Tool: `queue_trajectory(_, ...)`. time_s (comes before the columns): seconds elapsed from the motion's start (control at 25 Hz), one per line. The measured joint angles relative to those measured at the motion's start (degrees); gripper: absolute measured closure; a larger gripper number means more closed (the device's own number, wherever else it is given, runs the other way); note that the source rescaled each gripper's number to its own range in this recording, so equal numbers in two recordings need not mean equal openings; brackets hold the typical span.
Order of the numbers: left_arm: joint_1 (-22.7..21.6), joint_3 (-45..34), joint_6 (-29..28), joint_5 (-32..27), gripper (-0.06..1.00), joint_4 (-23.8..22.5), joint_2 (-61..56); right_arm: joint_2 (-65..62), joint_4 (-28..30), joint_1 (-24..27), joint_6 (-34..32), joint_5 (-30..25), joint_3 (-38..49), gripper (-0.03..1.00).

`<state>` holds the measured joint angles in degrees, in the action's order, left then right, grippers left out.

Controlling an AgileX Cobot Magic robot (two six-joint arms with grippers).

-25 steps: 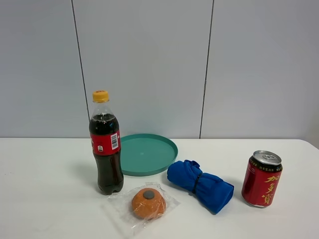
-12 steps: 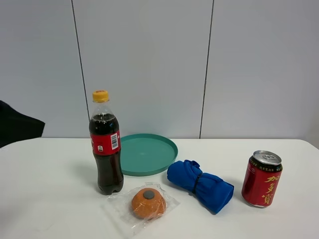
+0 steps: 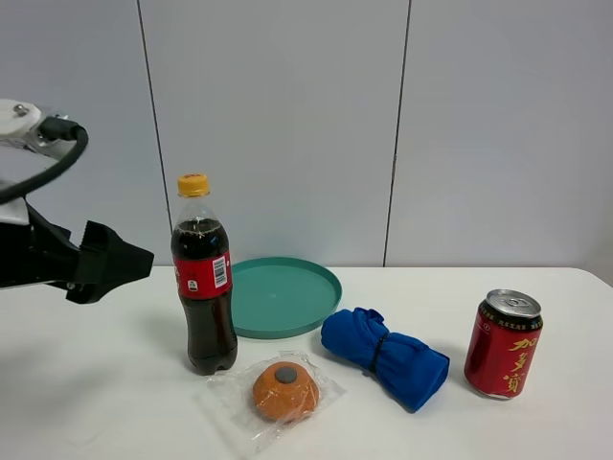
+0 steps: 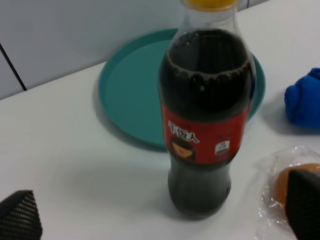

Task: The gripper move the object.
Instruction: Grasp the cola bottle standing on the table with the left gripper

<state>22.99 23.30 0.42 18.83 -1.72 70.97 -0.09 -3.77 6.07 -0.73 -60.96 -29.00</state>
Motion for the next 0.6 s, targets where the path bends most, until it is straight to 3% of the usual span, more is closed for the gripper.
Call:
queue_trajectory(0.32, 0.00, -0.06, -5.60, 13.26, -0.06, -3.62, 8.42, 0.00, 0.00, 0.00, 0.00, 0.00, 0.00, -0.03)
queue_trajectory(0.6, 0.00, -0.06, -7.36, 20.68, -0.06, -6.66, 15.83, 0.00, 0.00, 0.00, 0.00, 0.00, 0.00, -0.03)
